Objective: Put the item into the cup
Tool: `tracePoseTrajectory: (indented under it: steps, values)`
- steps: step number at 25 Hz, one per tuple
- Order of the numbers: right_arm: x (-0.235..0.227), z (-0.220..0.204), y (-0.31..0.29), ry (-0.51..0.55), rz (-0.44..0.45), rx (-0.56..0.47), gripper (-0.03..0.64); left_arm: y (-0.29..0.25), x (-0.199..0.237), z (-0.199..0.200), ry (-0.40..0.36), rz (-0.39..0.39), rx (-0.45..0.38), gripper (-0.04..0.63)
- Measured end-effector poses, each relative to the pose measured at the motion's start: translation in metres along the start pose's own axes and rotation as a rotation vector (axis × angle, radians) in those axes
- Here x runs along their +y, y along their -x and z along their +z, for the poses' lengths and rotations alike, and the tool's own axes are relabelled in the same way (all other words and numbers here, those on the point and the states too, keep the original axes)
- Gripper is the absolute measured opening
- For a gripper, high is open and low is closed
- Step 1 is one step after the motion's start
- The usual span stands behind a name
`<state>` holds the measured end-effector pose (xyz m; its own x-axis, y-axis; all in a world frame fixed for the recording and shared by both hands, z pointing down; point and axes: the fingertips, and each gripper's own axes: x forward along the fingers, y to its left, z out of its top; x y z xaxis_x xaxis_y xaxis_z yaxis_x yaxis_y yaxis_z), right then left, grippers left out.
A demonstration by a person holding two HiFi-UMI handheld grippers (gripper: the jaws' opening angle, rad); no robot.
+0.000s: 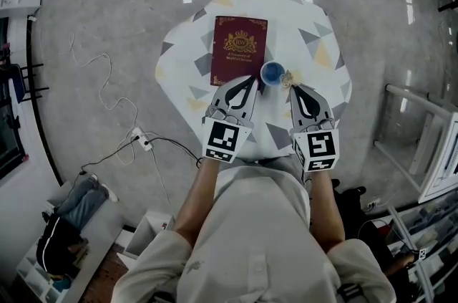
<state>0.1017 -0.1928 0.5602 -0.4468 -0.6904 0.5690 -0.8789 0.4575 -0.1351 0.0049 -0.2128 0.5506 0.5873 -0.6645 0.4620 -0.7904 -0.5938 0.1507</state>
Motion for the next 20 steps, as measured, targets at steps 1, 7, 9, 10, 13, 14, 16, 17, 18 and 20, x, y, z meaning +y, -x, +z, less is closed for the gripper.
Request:
tracePoseTrajectory:
  steps: [1,7,9,10,13,14,16,17,18,20]
  values:
    - [0.000,-0.003,-0.003,-0.002,0.003,0.006,0.005,-0.002,0.000,-0.003,0.003,-0.003,0.006,0.012]
    - [0.003,-0.017,-0.016,-0.003,0.018,0.038,0.005,-0.014,0.000,-0.020,0.027,-0.016,0.032,0.012]
    - [0.003,-0.020,-0.020,-0.002,0.023,0.047,0.005,-0.018,0.000,-0.024,0.030,-0.022,0.040,0.012]
    - [0.003,-0.022,-0.021,-0.001,0.025,0.051,0.005,-0.019,-0.001,-0.026,0.032,-0.024,0.044,0.012]
    - [0.004,-0.027,-0.027,-0.001,0.033,0.063,0.005,-0.024,-0.001,-0.033,0.038,-0.029,0.056,0.012]
    - [0.005,-0.028,-0.028,-0.003,0.036,0.066,0.005,-0.025,-0.001,-0.035,0.040,-0.030,0.059,0.012]
    - [0.005,-0.030,-0.031,-0.011,0.041,0.071,0.005,-0.026,-0.001,-0.037,0.044,-0.032,0.064,0.012]
    - [0.005,-0.031,-0.032,-0.015,0.044,0.072,0.005,-0.027,-0.001,-0.038,0.045,-0.034,0.067,0.012]
    - [0.006,-0.032,-0.034,-0.019,0.048,0.074,0.005,-0.028,-0.002,-0.040,0.046,-0.035,0.069,0.012]
    - [0.006,-0.037,-0.038,-0.023,0.053,0.085,0.005,-0.030,-0.002,-0.043,0.047,-0.038,0.075,0.012]
